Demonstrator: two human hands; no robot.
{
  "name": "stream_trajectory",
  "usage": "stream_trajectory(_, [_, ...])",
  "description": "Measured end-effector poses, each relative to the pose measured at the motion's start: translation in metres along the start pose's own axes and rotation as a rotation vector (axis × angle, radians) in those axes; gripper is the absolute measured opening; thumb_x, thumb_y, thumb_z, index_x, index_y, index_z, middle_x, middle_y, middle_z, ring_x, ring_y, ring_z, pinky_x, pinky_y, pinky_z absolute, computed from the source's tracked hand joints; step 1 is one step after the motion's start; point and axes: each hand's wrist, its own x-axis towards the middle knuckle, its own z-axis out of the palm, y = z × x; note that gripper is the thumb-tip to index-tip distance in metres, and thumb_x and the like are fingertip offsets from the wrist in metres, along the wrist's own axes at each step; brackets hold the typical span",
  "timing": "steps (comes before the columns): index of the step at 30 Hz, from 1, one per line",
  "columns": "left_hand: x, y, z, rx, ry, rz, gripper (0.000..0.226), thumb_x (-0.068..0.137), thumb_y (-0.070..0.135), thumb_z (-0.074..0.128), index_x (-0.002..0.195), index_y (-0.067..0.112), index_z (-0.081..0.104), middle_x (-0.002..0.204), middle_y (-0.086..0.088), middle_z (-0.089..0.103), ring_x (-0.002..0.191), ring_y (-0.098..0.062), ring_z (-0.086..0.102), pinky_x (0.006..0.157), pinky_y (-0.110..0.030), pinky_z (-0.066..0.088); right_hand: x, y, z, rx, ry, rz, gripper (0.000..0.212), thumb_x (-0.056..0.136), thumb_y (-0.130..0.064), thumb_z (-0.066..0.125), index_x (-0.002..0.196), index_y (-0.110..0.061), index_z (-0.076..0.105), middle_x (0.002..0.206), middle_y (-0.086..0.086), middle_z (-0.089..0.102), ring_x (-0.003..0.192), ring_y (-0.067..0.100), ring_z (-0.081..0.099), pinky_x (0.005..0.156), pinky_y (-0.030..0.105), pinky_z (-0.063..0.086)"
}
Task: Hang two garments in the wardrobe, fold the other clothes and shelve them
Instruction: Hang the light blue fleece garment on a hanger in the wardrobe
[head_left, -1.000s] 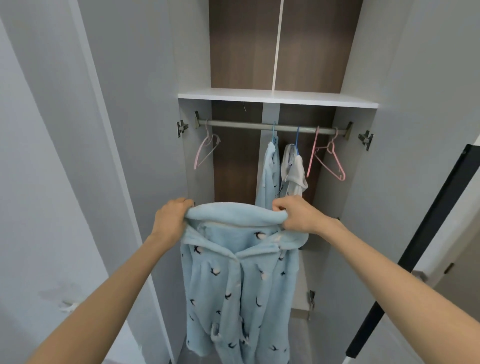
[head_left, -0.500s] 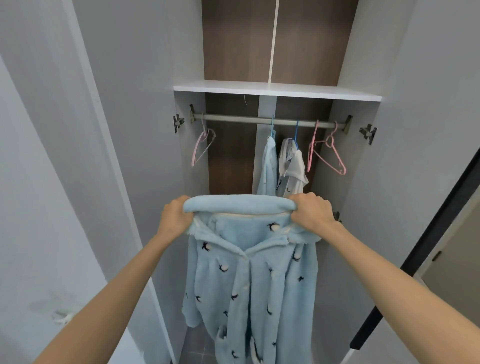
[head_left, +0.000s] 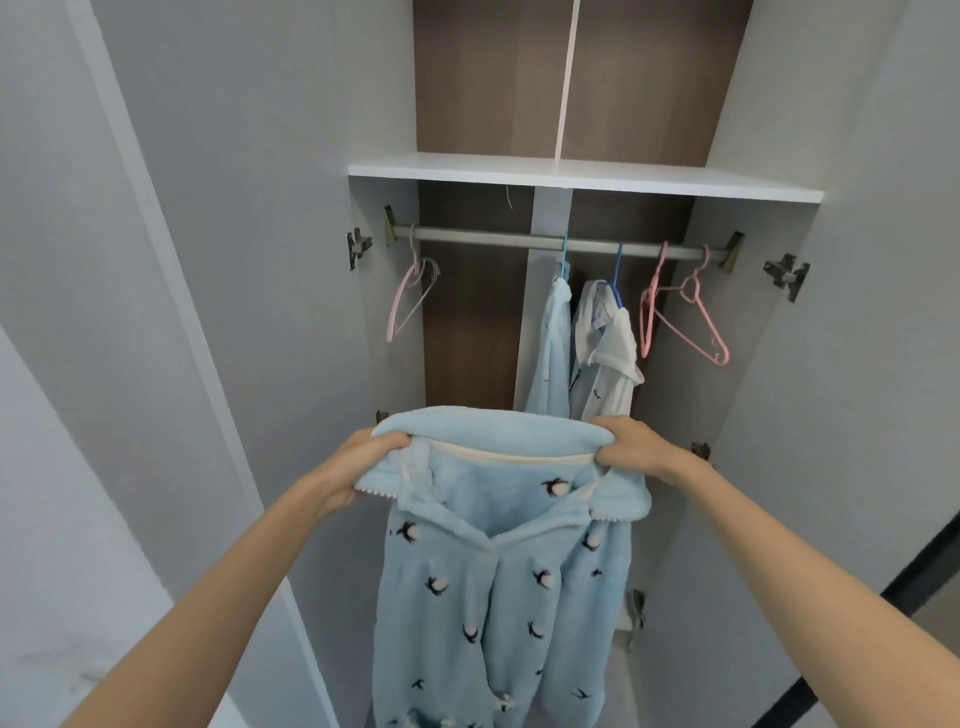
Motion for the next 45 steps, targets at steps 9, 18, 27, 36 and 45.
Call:
stream_trajectory(9, [0.086, 0.018, -0.007, -0.156, 0.094, -0.026, 0.028, 0.070, 0.029, 0.072, 0.088, 0.009, 0.065, 0.076, -0.007, 0.069, 0.071, -0.021, 0.064, 0.070, -0.033, 0.048, 0.124, 0.002, 0.030, 0.391, 0.081, -0.070, 0.020, 0.082, -0.005, 0.048, 0.070, -0.021, 0.045, 0.070, -0.002, 0.048, 0.065, 0.012, 0.046, 0.060, 0.028, 0.035])
stream_trajectory(18, [0.168, 0.032, -0.022, 0.065, 0.469, 0.141, 0.015, 0.083, 0.045, 0.067, 0.091, 0.033, 0.066, 0.089, 0.016, 0.068, 0.083, 0.002, 0.062, 0.067, -0.016, 0.045, 0.266, -0.033, 0.060, 0.367, 0.030, -0.229, 0.029, 0.089, -0.051, 0.050, 0.071, -0.028, 0.050, 0.068, -0.010, 0.057, 0.065, 0.006, 0.053, 0.060, 0.027, 0.039])
stream_trajectory(27, [0.206, 0.040, -0.046, 0.027, 0.661, 0.188, 0.014, 0.086, 0.035, 0.067, 0.089, 0.021, 0.067, 0.090, 0.006, 0.069, 0.080, -0.003, 0.062, 0.069, -0.021, 0.047, 0.373, -0.102, 0.074, 0.183, -0.164, -0.237, 0.010, 0.091, -0.025, 0.056, 0.091, -0.019, 0.063, 0.101, 0.004, 0.067, 0.098, 0.023, 0.062, 0.088, 0.038, 0.050])
stream_trajectory(36, [0.227, 0.042, -0.054, 0.091, 0.675, 0.179, 0.020, 0.086, 0.040, 0.066, 0.086, 0.021, 0.065, 0.086, 0.004, 0.069, 0.084, -0.015, 0.065, 0.079, -0.034, 0.052, 0.438, -0.215, 0.056, 0.802, -0.121, -0.072, 0.053, 0.097, -0.016, 0.050, 0.145, -0.009, 0.029, 0.140, 0.009, 0.044, 0.128, 0.027, 0.045, 0.109, 0.035, 0.035])
stream_trajectory(45, [0.229, 0.040, -0.057, 0.115, 0.658, 0.152, 0.022, 0.083, 0.048, 0.065, 0.086, 0.026, 0.065, 0.084, 0.009, 0.069, 0.083, -0.012, 0.066, 0.080, -0.038, 0.053, 0.460, -0.244, 0.052, 0.995, 0.143, 0.070, 0.040, 0.103, -0.007, 0.029, 0.142, -0.002, 0.031, 0.111, 0.016, 0.049, 0.088, 0.024, 0.047, 0.067, 0.028, 0.043])
